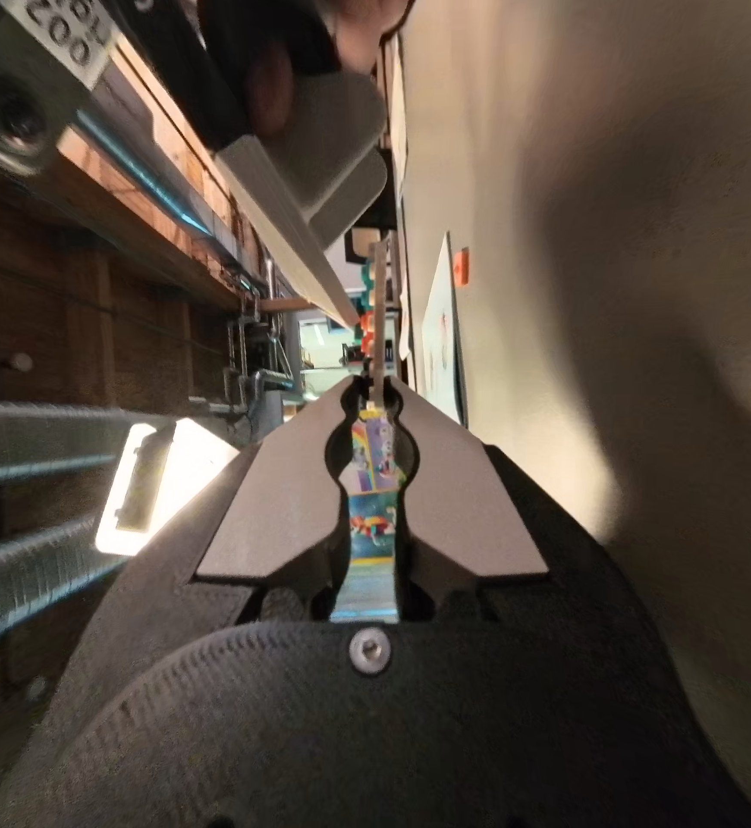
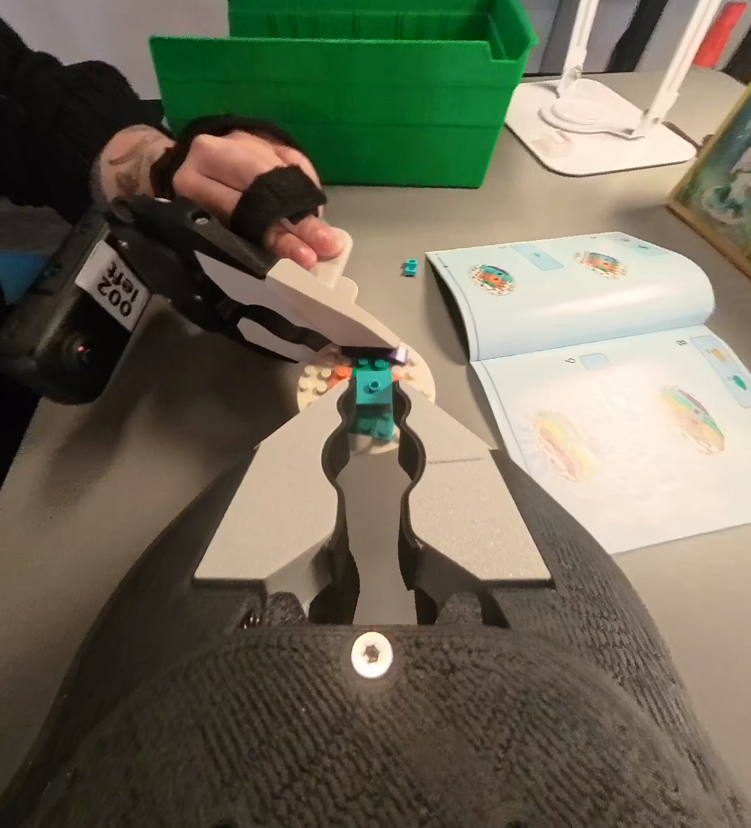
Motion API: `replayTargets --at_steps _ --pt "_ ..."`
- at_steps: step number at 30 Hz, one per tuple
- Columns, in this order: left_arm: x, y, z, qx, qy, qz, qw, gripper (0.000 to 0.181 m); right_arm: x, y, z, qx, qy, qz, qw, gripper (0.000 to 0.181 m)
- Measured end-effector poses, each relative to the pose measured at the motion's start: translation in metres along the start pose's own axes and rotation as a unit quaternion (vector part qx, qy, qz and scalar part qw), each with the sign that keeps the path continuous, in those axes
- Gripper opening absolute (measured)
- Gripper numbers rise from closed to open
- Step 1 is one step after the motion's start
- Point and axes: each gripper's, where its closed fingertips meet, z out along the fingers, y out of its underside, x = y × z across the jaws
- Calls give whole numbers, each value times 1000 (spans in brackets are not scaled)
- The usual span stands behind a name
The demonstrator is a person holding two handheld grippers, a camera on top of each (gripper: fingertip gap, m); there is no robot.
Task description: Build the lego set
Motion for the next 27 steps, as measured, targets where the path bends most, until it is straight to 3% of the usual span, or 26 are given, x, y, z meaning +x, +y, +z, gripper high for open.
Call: replayTargets --at_steps 6,12,18,27 --pt "-1 19 7 -67 7 -31 997 8 19 -6 0 13 65 20 998 14" --pt "-1 21 8 -78 5 -31 996 8 26 -7 1 16 87 46 995 14" --pt "0 21 8 -78 5 -31 996 8 25 -10 -2 27 77 60 995 14" --pt "0 19 6 -70 4 -26 997 8 15 -3 -2 -15 59 29 998 15"
